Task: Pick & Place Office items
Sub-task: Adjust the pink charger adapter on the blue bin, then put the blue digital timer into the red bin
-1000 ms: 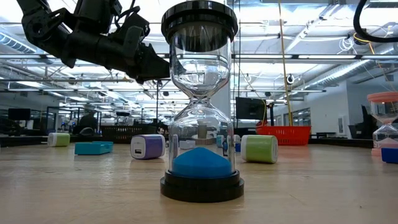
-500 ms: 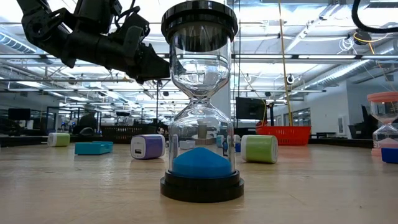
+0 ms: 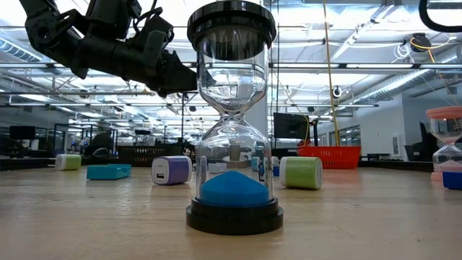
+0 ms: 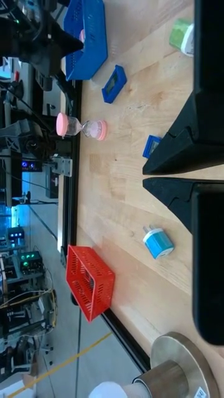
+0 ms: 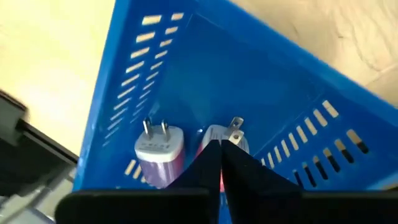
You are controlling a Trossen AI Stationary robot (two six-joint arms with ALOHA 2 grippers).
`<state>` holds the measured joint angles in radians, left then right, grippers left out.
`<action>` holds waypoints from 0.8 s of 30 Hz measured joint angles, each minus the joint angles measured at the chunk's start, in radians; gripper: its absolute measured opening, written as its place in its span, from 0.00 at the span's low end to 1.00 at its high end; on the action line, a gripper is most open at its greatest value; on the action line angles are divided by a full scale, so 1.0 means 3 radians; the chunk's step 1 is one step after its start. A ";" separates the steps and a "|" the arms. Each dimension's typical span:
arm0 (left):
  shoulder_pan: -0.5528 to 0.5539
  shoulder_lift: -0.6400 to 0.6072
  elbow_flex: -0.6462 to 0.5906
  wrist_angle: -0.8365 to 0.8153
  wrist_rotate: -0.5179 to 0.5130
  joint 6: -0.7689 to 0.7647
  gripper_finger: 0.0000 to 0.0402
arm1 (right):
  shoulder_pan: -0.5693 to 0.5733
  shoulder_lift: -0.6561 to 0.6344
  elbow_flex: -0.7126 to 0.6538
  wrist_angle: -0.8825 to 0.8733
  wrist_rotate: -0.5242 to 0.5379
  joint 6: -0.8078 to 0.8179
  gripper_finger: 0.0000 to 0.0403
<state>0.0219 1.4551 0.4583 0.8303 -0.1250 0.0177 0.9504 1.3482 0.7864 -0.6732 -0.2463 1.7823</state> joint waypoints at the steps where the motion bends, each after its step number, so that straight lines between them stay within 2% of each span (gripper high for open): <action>1: 0.0000 0.0000 0.0000 0.0000 -0.0001 -0.0001 0.06 | 0.0000 0.0023 0.0001 0.0007 -0.0037 -0.0049 0.00; 6: 0.0000 0.0000 0.0000 0.0000 -0.0005 0.0000 0.06 | 0.0000 0.0115 0.0001 0.0067 -0.0075 -0.0248 0.00; 16: 0.0000 0.0000 0.0000 -0.0001 -0.0005 0.0001 0.06 | 0.0001 0.0134 0.0001 0.0172 -0.0492 -0.0406 0.00; 20: 0.0000 0.0000 0.0000 0.0000 -0.0005 0.0000 0.06 | -0.0006 0.0066 0.0029 0.0233 -0.0409 -0.0397 0.00; 24: 0.0000 0.0000 0.0000 0.0003 -0.0005 -0.0014 0.06 | -0.0052 -0.0056 0.0210 0.0044 -0.0072 -0.0361 0.00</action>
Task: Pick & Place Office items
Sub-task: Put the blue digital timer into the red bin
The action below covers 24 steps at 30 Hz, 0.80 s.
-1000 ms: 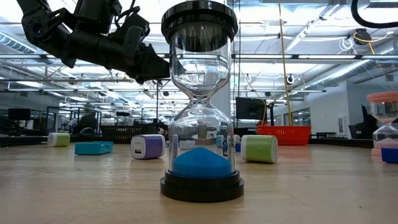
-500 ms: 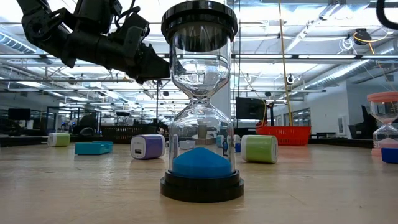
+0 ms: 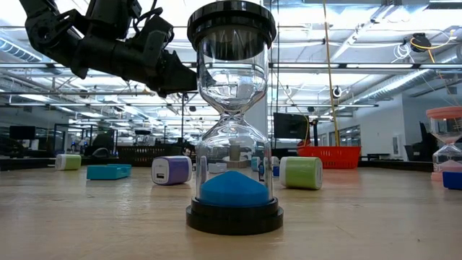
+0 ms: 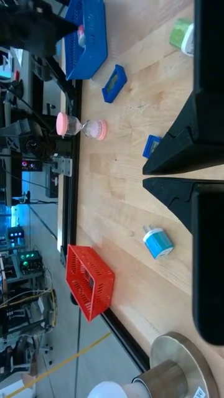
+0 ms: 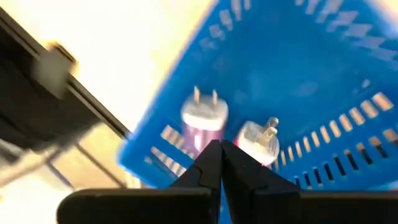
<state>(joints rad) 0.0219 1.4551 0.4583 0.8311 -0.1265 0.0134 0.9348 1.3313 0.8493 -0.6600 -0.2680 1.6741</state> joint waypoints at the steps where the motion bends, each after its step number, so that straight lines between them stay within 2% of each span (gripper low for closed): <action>1: -0.0001 0.0000 0.0000 0.0001 0.0001 -0.0018 0.06 | -0.0020 -0.0029 0.0069 -0.0103 0.0110 0.0005 0.00; 6: 0.0000 0.0000 0.0000 0.0007 0.0003 -0.0040 0.06 | -0.0159 -0.0154 0.0426 -0.0460 0.0935 -0.0312 0.00; 9: 0.0000 0.0000 0.0000 0.0010 0.0004 -0.0044 0.06 | -0.0307 -0.0229 0.0467 -0.0427 0.1560 -0.0686 0.00; 12: 0.0000 0.0000 0.0000 0.0015 0.0004 -0.0045 0.06 | -0.0537 -0.0258 0.0467 -0.0287 0.1947 -0.1164 0.00; 15: 0.0000 0.0000 0.0000 0.0026 0.0004 -0.0045 0.06 | -0.0878 -0.0259 0.0466 -0.0185 0.2114 -0.1574 0.01; 20: 0.0000 0.0004 0.0000 0.0038 0.0005 -0.0054 0.06 | -0.1530 -0.0181 0.0463 0.0174 0.2113 -0.2468 0.05; 24: 0.0000 0.0162 -0.0094 0.0356 0.0010 -0.0055 0.06 | -0.1964 -0.0059 0.0463 0.0676 0.2115 -0.3238 0.09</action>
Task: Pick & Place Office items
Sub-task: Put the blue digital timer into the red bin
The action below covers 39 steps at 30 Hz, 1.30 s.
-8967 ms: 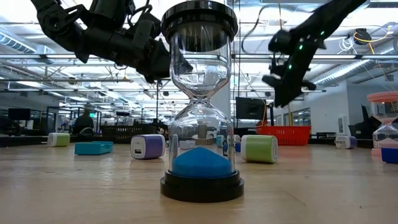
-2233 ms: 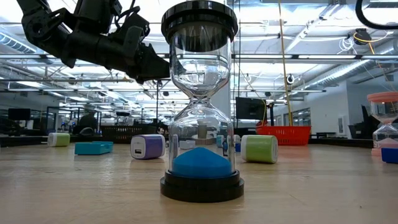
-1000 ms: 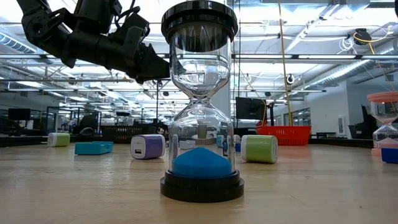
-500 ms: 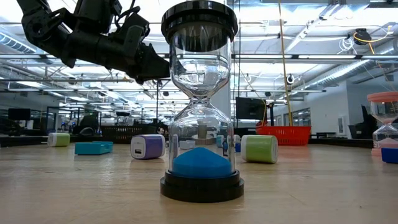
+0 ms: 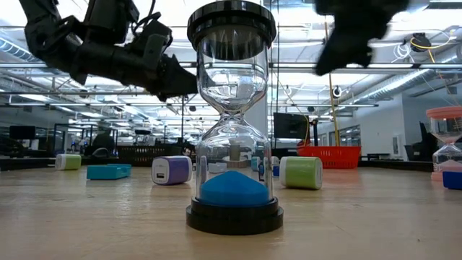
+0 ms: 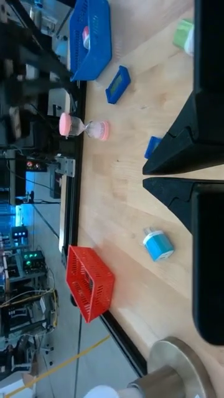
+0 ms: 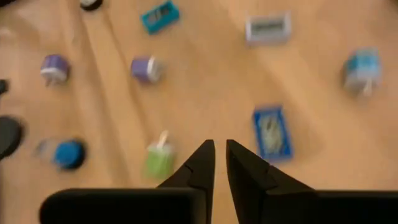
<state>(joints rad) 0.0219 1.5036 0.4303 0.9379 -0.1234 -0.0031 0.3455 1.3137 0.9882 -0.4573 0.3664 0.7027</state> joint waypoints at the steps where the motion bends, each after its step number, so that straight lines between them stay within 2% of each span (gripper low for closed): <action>1: 0.0003 0.0056 -0.0035 0.0173 0.0008 -0.0001 0.06 | -0.0084 0.0030 0.0000 0.0103 0.0001 -0.0186 0.11; 5: 0.0038 0.0216 -0.0229 0.0796 0.0171 -0.0016 0.06 | -0.0381 0.0243 -0.0015 0.0482 -0.0011 -0.0705 0.16; 9: 0.0110 0.0269 -0.0390 0.1250 0.0338 -0.0068 0.06 | -0.0716 0.0505 -0.0083 0.0639 -0.0367 -0.0805 0.22; 14: 0.0211 0.0271 -0.0424 0.1138 0.0369 -0.0097 0.06 | -0.0961 0.0755 -0.0090 0.0689 -0.0848 -0.0866 0.36; 19: 0.0256 0.0271 -0.0421 0.0962 0.0304 -0.0107 0.06 | -0.1072 0.0876 -0.0083 0.0615 -0.1023 -0.0887 0.52; 23: 0.0275 0.0268 -0.0420 0.0969 0.0294 -0.0107 0.06 | -0.1091 0.1084 -0.0029 0.0516 -0.1035 -0.0974 0.61; 28: 0.0272 0.0268 -0.0420 0.0969 0.0293 -0.0106 0.06 | -0.1089 0.1397 0.0139 0.0257 -0.0799 -0.1161 0.63; 32: 0.0275 0.0268 -0.0420 0.0948 0.0278 -0.0106 0.06 | -0.1115 0.1532 0.0213 0.0224 -0.0893 -0.1218 0.62; 35: 0.0273 0.0268 -0.0420 0.0948 0.0274 -0.0105 0.06 | -0.1141 0.1596 0.0220 0.0274 -0.1025 -0.1195 0.58; 39: 0.0275 0.0268 -0.0420 0.0947 0.0269 -0.0105 0.06 | -0.1151 0.1598 0.0221 0.0238 -0.1036 -0.1158 0.50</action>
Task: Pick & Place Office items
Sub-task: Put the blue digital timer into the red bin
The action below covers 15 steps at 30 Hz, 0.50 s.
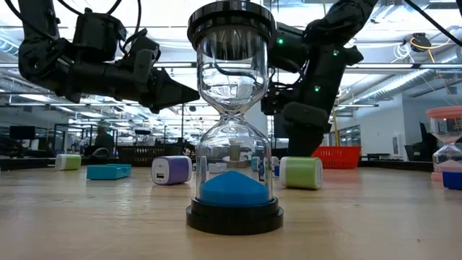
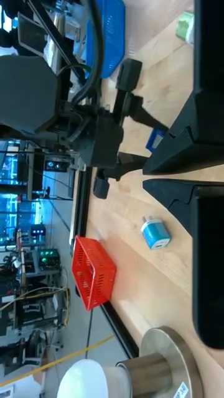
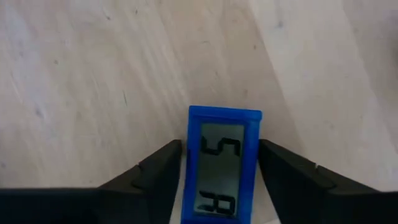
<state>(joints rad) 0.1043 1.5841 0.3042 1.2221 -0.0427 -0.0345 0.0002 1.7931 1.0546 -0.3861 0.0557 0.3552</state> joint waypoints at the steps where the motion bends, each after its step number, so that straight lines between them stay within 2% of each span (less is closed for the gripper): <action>1: 0.0000 0.0000 0.0000 -0.0002 -0.0005 0.0000 0.06 | -0.0001 0.0000 0.0000 0.0000 0.0005 0.0011 0.47; 7: 0.0000 0.0000 0.0000 0.0004 -0.0026 0.0002 0.06 | -0.0003 -0.0001 -0.0001 -0.0020 -0.0003 0.0085 0.35; 15: 0.0000 0.0000 0.0000 0.0004 -0.0031 -0.0003 0.06 | -0.0069 -0.0143 -0.0021 -0.0128 -0.0131 0.0141 0.40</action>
<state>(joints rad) 0.1043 1.5841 0.3042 1.2232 -0.0521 -0.0353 -0.0204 1.7502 1.0482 -0.4246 0.0163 0.3974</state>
